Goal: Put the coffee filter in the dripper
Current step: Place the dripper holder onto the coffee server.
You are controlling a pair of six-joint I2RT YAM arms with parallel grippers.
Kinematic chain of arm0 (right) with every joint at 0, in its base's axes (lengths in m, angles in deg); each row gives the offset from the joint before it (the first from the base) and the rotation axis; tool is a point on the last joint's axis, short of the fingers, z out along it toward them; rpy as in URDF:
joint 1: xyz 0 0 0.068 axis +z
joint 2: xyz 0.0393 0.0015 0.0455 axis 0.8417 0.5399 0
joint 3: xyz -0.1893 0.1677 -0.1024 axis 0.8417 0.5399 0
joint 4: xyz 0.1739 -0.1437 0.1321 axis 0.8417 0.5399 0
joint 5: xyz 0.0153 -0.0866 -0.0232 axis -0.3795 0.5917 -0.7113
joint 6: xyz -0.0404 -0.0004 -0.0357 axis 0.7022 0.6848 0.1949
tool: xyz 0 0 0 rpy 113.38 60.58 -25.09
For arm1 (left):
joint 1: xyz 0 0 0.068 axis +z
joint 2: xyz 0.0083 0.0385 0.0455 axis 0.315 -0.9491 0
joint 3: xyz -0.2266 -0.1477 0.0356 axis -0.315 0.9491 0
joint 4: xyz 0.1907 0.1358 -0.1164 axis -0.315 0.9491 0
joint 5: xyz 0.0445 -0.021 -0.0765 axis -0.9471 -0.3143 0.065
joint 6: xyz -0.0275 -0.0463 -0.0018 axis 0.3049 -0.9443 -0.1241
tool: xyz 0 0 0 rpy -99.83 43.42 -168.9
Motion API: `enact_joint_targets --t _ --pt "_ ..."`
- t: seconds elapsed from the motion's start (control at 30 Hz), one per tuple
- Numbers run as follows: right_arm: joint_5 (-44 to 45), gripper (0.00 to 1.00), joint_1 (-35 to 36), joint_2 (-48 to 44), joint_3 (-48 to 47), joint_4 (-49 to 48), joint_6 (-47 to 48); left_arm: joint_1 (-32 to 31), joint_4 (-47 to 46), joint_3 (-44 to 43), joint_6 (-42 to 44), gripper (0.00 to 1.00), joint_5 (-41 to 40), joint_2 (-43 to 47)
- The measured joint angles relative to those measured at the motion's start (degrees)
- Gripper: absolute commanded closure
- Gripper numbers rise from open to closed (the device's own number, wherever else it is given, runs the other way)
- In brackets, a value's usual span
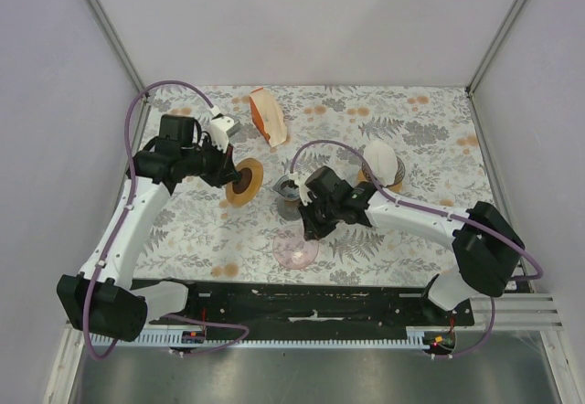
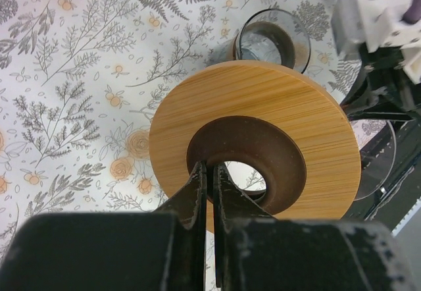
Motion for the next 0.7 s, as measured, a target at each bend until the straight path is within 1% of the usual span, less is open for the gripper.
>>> enact_joint_targets --t 0.17,0.33,0.43,0.53,0.6,0.7 --pt "0.09 0.75 0.33 0.46 0.13 -0.92 0.02 0.0 0.15 -1.42 -0.11 0.98 1.09 0.0" --pt "0.0 0.52 0.31 0.46 0.13 -1.46 0.5 0.0 0.39 -1.42 -0.15 0.98 1.86 0.0" --pt "-0.07 0.41 0.33 0.35 -0.17 -0.68 1.29 0.0 0.92 -1.51 -0.31 0.98 3.91 0.0" --pt "-0.04 0.27 0.33 -1.11 -1.75 1.68 2.84 0.02 2.32 -2.36 -0.92 0.98 7.08 0.0" --pt "0.0 0.23 0.33 -3.65 -3.43 2.93 4.42 0.0 2.78 -3.17 -1.55 0.98 9.9 0.0" --pt "0.57 0.21 0.33 -8.87 -6.23 3.58 7.69 0.02 3.02 -4.17 -3.32 0.98 15.98 0.0"
